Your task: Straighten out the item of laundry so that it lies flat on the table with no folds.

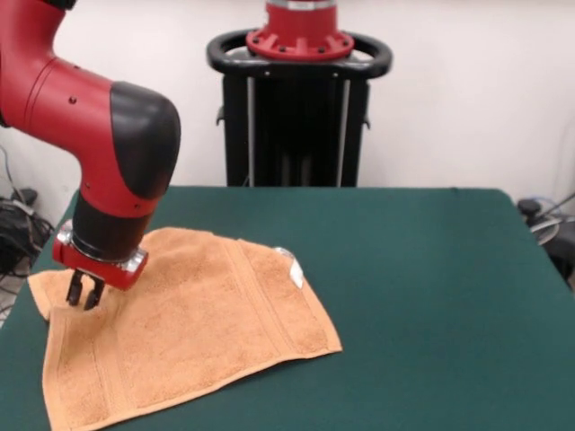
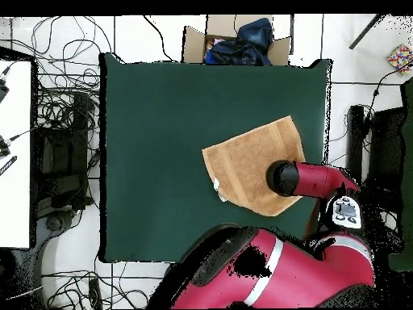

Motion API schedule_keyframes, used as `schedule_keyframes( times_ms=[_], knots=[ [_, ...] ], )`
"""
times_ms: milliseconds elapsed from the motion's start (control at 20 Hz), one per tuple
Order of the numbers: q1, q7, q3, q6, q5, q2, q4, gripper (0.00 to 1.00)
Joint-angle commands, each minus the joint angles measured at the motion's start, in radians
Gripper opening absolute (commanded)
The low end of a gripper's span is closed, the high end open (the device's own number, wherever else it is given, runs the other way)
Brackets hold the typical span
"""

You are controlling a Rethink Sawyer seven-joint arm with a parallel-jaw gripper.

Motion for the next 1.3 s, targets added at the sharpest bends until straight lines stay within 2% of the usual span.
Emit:
schedule_keyframes(
  times_ms=[50, 200, 350, 450, 600, 800, 900, 1100, 1300],
  knots=[
    [0.071, 0.042, 0.309, 0.007, 0.079, 0.099, 0.022, 1.00],
    [0.101, 0.053, 0.272, 0.013, 0.058, 0.101, 0.003, 1.00],
    [0.148, 0.047, 0.221, 0.144, 0.060, 0.125, -0.060, 1.00],
    [0.215, 0.107, 0.138, 0.205, 0.058, 0.145, -0.106, 1.00],
    [0.310, 0.209, 0.015, 0.228, 0.039, 0.179, -0.164, 1.00],
    [0.356, 0.258, -0.046, 0.255, 0.049, 0.222, -0.219, 1.00],
    [0.356, 0.290, -0.050, 0.232, 0.074, 0.232, -0.218, 1.00],
    [0.233, 0.164, 0.103, 0.115, 0.122, 0.191, -0.135, 1.00],
    [0.180, 0.116, 0.168, 0.029, 0.127, 0.197, -0.109, 1.00]
  ],
)
